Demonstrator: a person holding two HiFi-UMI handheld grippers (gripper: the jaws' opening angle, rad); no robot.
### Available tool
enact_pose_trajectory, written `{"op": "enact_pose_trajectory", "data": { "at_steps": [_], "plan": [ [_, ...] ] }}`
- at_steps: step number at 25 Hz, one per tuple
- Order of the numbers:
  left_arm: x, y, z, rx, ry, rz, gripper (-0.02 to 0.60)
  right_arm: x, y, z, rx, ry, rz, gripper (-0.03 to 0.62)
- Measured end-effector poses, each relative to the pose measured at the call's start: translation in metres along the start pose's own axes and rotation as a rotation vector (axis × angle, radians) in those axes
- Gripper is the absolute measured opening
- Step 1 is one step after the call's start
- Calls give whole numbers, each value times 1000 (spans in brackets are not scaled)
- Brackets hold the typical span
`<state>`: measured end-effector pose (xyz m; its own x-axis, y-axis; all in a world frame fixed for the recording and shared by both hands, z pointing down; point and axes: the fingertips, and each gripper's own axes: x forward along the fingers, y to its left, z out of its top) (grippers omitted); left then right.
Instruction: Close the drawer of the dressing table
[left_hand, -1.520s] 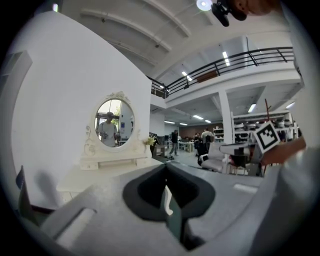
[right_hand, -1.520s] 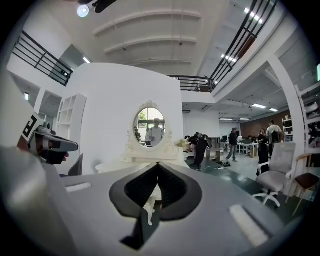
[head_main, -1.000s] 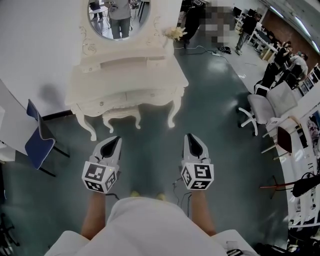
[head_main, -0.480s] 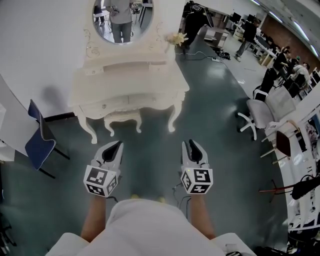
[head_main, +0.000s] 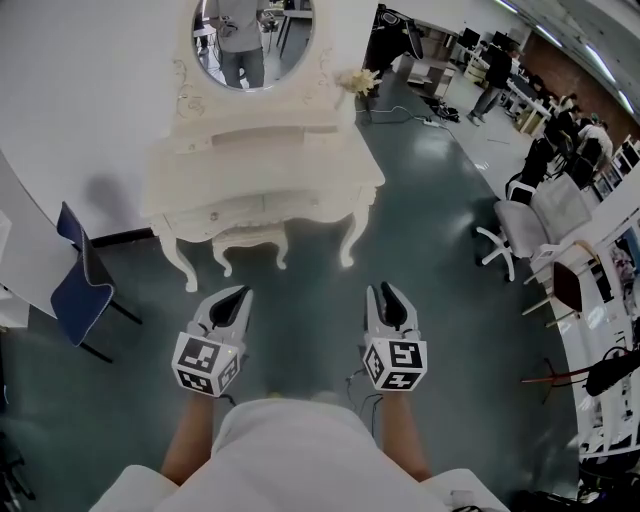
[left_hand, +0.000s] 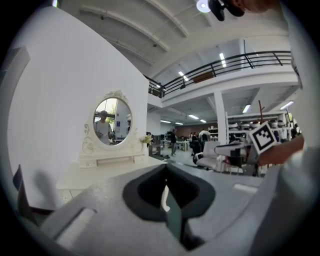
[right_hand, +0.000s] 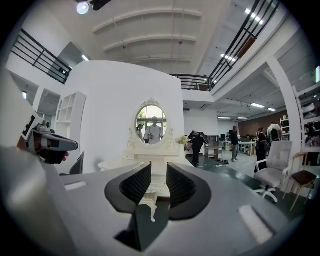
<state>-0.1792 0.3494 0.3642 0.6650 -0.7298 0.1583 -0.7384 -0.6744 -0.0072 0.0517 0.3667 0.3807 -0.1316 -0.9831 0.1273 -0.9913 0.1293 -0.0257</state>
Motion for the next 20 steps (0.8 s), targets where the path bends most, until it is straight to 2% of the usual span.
{"op": "enact_pose_trajectory", "data": {
  "at_steps": [10, 15, 20],
  "plan": [
    [24, 12, -13, -22, 20, -22, 0, 16, -11, -8, 14, 25, -26, 80],
    [58, 16, -20, -34, 45, -35, 0, 51, -29, -15, 25, 41, -17, 80],
    [104, 36, -18, -35, 71, -13, 0, 102, -53, -14, 26, 45, 3, 80]
  ]
}}
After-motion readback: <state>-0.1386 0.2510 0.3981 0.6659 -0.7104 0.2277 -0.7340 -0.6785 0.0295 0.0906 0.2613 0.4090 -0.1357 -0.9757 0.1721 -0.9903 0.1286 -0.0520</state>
